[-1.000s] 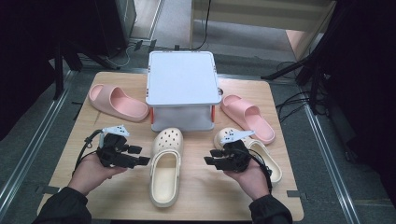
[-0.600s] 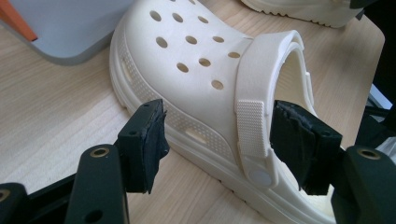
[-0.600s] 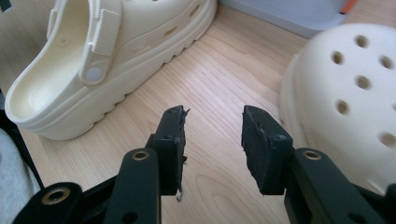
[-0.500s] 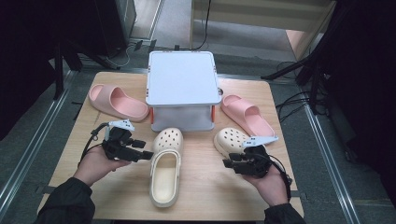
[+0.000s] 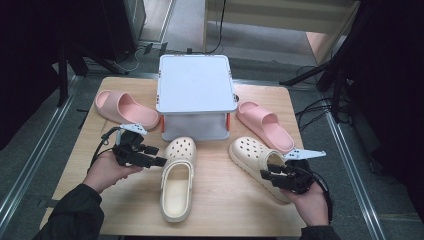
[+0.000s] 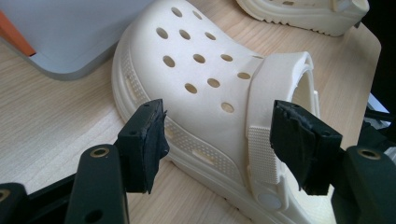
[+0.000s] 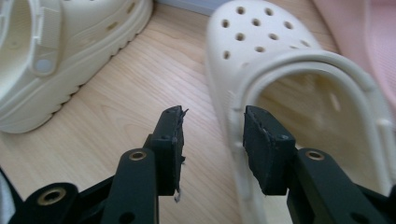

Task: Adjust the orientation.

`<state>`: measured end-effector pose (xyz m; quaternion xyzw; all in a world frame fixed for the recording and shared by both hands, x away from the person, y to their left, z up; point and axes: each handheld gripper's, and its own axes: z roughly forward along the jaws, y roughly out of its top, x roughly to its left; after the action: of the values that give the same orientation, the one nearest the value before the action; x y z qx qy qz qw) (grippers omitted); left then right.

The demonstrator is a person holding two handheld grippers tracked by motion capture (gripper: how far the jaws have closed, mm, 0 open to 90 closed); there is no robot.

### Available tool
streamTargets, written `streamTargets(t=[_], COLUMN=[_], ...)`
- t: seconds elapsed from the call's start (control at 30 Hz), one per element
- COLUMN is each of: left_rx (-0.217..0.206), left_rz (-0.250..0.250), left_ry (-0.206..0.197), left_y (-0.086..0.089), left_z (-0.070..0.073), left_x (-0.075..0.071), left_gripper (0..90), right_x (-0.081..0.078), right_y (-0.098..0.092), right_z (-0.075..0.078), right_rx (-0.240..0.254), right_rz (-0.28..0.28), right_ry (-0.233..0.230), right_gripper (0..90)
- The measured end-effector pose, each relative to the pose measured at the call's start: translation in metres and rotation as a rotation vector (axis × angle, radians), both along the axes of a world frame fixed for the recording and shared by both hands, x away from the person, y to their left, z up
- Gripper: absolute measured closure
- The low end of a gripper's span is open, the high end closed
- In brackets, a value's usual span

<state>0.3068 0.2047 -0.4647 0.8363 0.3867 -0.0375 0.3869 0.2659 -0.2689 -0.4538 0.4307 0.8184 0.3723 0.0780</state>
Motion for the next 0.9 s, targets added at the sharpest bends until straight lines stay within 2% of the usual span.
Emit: streamTargets(t=[0.13, 0.17, 0.3, 0.43, 0.47, 0.53, 0.63, 0.7, 0.8, 0.9], left_rx=[-0.006, -0.003, -0.007, -0.006, -0.007, -0.006, -0.003, -0.007, -0.012, -0.018], left_rz=[0.007, 0.008, 0.014, 0.026, 0.03, 0.032, 0.031, 0.03, 0.033, 0.032], left_ry=[-0.007, -0.01, -0.02, -0.021, -0.02, -0.024, -0.03, -0.03, -0.033, -0.036], left_y=[0.003, 0.003, 0.005, 0.006, 0.006, 0.007, 0.008, 0.008, 0.007, 0.007], left_z=[0.0, 0.0, -0.001, -0.002, -0.002, -0.001, -0.001, -0.001, 0.0, 0.002], left_x=[0.0, 0.0, 0.0, 0.0, 0.0, 0.0, 0.0, 0.0, 0.0, -0.002], left_gripper=[35.7, 35.7, 35.7, 35.9, 36.1, 36.6, 36.7, 36.8, 37.9, 40.2], right_x=[0.008, 0.011, 0.023, 0.032, 0.034, 0.034, 0.035, 0.034, 0.031, 0.026], right_y=[-0.006, -0.006, -0.001, 0.007, 0.009, 0.013, 0.018, 0.02, 0.026, 0.038], right_z=[-0.008, -0.011, -0.023, -0.033, -0.034, -0.032, -0.027, -0.021, -0.007, 0.003], right_rx=[-0.026, -0.03, -0.046, -0.078, -0.075, -0.093, -0.121, -0.113, -0.067, -0.051], right_rz=[-0.019, -0.022, 0.004, 0.028, 0.042, 0.061, 0.056, 0.042, 0.015, 0.024], right_ry=[0.017, 0.037, 0.077, 0.107, 0.111, 0.099, 0.085, 0.074, 0.065, 0.045], right_gripper=[55.4, 55.7, 59.0, 69.0, 74.1, 77.2, 78.0, 78.1, 78.1, 78.1])
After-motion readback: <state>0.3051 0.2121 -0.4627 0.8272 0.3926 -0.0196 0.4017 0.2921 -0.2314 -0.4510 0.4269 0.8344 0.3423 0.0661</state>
